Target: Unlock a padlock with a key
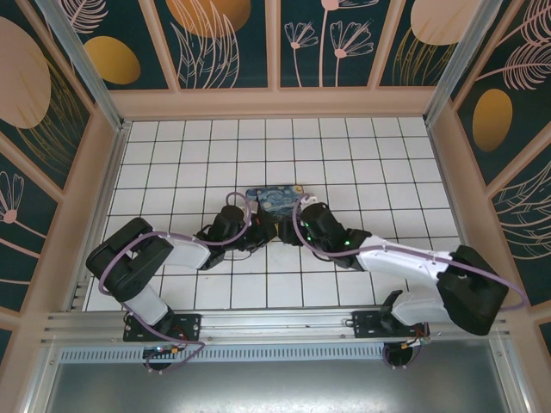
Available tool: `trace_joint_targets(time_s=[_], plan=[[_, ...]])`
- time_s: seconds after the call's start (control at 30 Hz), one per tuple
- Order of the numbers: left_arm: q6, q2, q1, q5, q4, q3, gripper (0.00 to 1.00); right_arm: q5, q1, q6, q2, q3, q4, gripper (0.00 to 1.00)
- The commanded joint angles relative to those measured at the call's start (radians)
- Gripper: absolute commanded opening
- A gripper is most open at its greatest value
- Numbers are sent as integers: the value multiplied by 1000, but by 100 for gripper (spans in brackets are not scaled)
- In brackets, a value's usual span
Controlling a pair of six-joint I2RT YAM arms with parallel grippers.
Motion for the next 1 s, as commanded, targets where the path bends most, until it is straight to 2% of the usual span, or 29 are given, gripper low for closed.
trace_joint_targets(time_s=[0.0,0.13,0.33,0.57,0.97], plan=[[23,10,0,33,8,43,0,12,3,16,-42,-44,5,52],[27,16,-1,37,-2,55,0,29,36,-21,-7,-42,-26,50],[32,18,2,36,-14,62,0,121,97,-55,74,-9,-83,45],[39,13,1,35,-22,60,0,202,110,-67,114,11,-106,42],[39,15,2,40,-24,64,0,206,110,-111,198,78,-93,40]])
